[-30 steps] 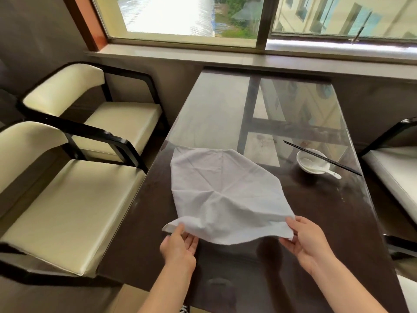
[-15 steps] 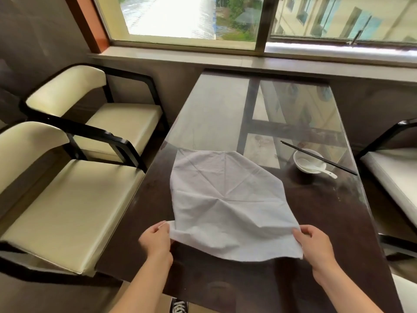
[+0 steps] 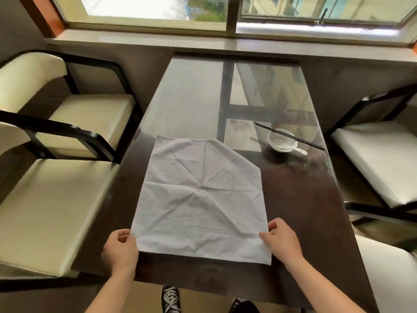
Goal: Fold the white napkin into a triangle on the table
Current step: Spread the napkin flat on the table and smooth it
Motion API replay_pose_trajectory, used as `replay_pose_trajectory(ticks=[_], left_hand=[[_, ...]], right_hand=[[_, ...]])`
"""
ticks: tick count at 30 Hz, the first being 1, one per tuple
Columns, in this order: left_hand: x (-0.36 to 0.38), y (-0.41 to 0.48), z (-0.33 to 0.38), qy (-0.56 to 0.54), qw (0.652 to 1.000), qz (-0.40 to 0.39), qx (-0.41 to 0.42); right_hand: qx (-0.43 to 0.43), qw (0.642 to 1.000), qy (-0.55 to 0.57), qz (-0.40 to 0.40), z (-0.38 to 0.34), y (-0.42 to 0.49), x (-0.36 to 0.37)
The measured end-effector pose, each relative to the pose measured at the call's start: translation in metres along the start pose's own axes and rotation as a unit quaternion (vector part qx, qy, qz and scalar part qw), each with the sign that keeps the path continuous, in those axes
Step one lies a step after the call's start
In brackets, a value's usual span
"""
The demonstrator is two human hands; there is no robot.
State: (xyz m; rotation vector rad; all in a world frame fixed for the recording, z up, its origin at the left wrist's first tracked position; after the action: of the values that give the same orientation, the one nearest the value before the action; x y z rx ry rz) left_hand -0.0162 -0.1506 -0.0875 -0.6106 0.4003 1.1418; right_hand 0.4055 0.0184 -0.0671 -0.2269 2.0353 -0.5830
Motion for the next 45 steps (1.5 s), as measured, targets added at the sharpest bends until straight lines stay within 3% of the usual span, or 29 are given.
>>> replay_pose_trajectory(ticks=[4,9,11,15,20,23,26,30,33,35,37,41,45], left_hand=[[0.003,0.007,0.007,0.027,0.998,-0.032,0.045],[0.013,0.009,0.019,0.137,0.982,-0.097,0.081],[0.023,0.006,0.034,0.201,0.959,-0.125,0.157],[0.059,-0.003,0.07,0.289,0.877,-0.205,0.325],[0.106,-0.001,0.068,0.347,0.815,-0.314,0.343],[0.116,0.005,0.052,0.394,0.79,-0.306,0.356],[0.116,0.009,0.041,0.387,0.789,-0.284,0.383],[0.114,0.009,0.042,0.369,0.794,-0.26,0.407],[0.112,0.007,0.044,0.367,0.791,-0.267,0.41],[0.112,0.006,0.044,0.364,0.79,-0.266,0.415],[0.112,0.006,0.045,0.362,0.789,-0.259,0.423],[0.113,0.006,0.044,0.368,0.784,-0.251,0.432],[0.114,0.007,0.043,0.372,0.783,-0.245,0.434]], right_hand=[[-0.019,0.998,-0.05,-0.015,0.002,-0.005,0.004],[-0.026,0.996,-0.084,-0.025,0.002,-0.003,0.006],[-0.014,0.997,-0.068,-0.017,0.0,0.008,0.001],[0.014,0.999,0.041,-0.011,-0.02,0.048,-0.01],[0.02,0.981,0.193,0.026,-0.07,0.108,-0.031],[0.011,0.975,0.218,0.047,-0.095,0.134,-0.038],[0.011,0.968,0.24,0.069,-0.108,0.152,-0.041],[0.013,0.931,0.351,0.102,-0.122,0.16,-0.046],[-0.048,0.905,0.388,0.165,-0.134,0.155,-0.064],[-0.117,0.899,0.377,0.19,-0.142,0.151,-0.075],[-0.151,0.916,0.323,0.183,-0.146,0.153,-0.077],[-0.118,0.974,0.118,0.154,-0.137,0.167,-0.061],[-0.177,0.966,-0.032,0.186,-0.143,0.165,-0.046]])
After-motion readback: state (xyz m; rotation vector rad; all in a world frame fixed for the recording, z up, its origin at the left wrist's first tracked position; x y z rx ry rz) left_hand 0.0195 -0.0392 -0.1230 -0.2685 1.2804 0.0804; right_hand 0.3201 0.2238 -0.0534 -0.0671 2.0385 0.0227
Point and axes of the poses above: each hand's wrist, its own y-axis towards the middle knuckle, its own x-axis out of the palm, z = x × y, the point moved 6 cm from there along y, towards the middle knuckle, and after that the axes turned 9 degrees about -y, right-handed, at the moved point
